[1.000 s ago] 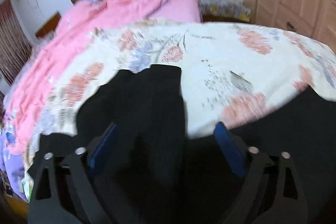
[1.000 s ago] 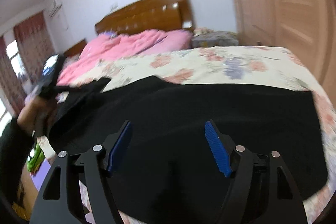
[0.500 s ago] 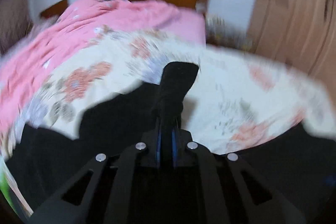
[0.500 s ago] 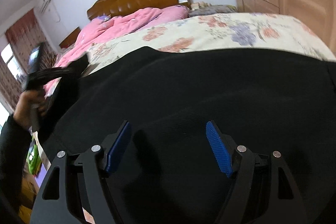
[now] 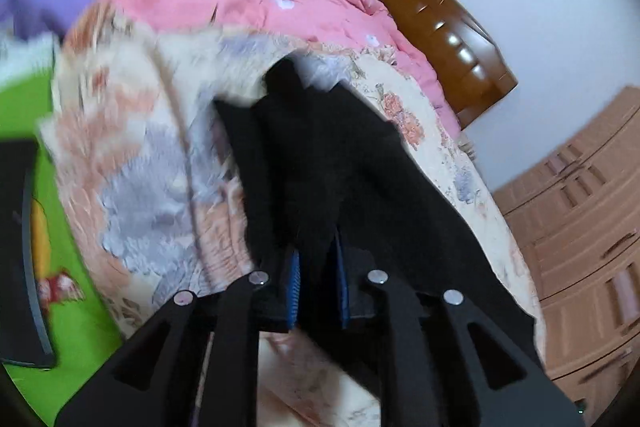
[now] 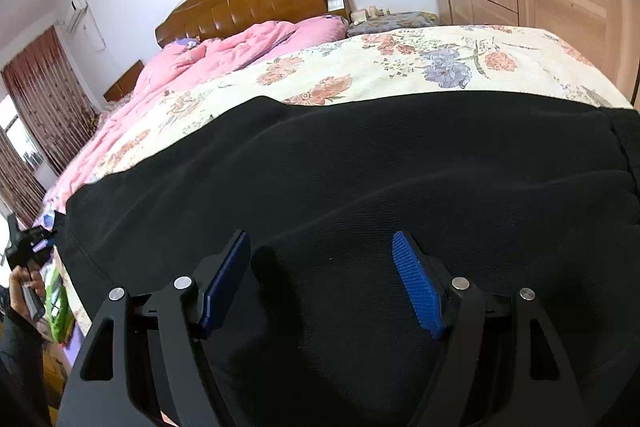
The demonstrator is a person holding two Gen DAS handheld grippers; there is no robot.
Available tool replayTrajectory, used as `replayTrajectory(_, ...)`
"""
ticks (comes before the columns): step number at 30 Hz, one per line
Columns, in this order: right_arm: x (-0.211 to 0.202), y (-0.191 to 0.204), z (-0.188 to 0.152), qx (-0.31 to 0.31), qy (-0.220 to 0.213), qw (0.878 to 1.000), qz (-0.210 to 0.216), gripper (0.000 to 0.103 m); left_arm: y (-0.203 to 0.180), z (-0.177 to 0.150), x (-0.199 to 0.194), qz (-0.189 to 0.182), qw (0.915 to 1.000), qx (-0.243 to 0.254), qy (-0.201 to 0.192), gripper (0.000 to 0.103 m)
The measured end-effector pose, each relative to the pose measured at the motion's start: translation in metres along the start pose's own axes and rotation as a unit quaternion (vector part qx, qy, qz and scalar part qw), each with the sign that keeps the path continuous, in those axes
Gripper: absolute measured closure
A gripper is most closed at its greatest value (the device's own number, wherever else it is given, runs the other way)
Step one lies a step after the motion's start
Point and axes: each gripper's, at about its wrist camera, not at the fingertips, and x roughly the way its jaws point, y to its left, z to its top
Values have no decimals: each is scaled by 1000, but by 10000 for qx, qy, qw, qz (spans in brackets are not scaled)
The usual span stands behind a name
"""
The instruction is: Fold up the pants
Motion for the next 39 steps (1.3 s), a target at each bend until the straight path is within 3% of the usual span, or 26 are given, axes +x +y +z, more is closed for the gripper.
replayTrajectory(1,0,1,0,-27,9,10000,-32,31,3,-2,-1,-171,9998,-44,-82,81)
replayTrajectory(3,1,1,0,-57,18,10000,-73,30,5,-2,-5,-596,9978,-226,-200,53)
replayTrajectory(4,2,1,0,-71,15,9999,-90,30,4,-2,-7,-707,9967,-294,-256,50)
replayTrajectory(9,5,4,-2,-194,11,9997,-169,28,-14,-5,-3,-38,9994,-235,-257,54)
replayTrajectory(14,6,6,-2,-317,119,9993,-133,24,-33,-14,3,864,9955,386,-86,55)
replayTrajectory(16,3,6,-2,-352,201,9990,-162,24,-45,-18,-2,1309,9898,550,-134,51)
replayTrajectory(17,-2,3,-3,-294,217,9992,-141,23,-56,-23,-11,1704,9823,688,-364,35)
replayTrajectory(18,-6,0,-4,-208,214,9995,-108,22,-71,-31,-23,1892,9755,880,-698,29)
replayTrajectory(20,-17,-9,-8,-59,128,9999,-68,22,-105,-55,-44,1879,9643,1447,-1175,23)
replayTrajectory(22,-30,-18,-13,7,-20,9999,-101,21,-143,-85,-53,1568,9549,2131,-1348,10)
replayTrajectory(25,-49,-26,-19,-197,-238,9981,-532,21,-191,-127,-47,946,9440,2972,-1075,3)
replayTrajectory(27,-49,-25,-21,-544,-160,9936,-972,21,-229,-162,-26,593,9277,3633,-624,2)
replayTrajectory(29,-45,-32,-26,-757,88,9862,-1471,20,-256,-200,-4,526,9096,4113,-279,2)
replayTrajectory(31,-45,-44,-33,-753,196,9884,-1307,21,-266,-221,12,575,9001,4320,-17,2)
replayTrajectory(34,-53,-57,-33,-734,286,9911,-1076,22,-266,-251,45,907,8778,4672,537,1)
replayTrajectory(35,-54,-58,-34,-761,267,9913,-1039,22,-260,-249,43,741,8874,4531,412,1)
replayTrajectory(37,-55,-57,-35,-783,216,9916,-1007,22,-251,-239,48,713,9006,4225,724,1)
replayTrajectory(38,-57,-54,-34,-762,196,9916,-1022,22,-255,-233,44,901,9019,4167,691,3)
replayTrajectory(39,-59,-52,-33,-756,164,9913,-1061,22,-266,-230,36,969,8974,4279,468,3)
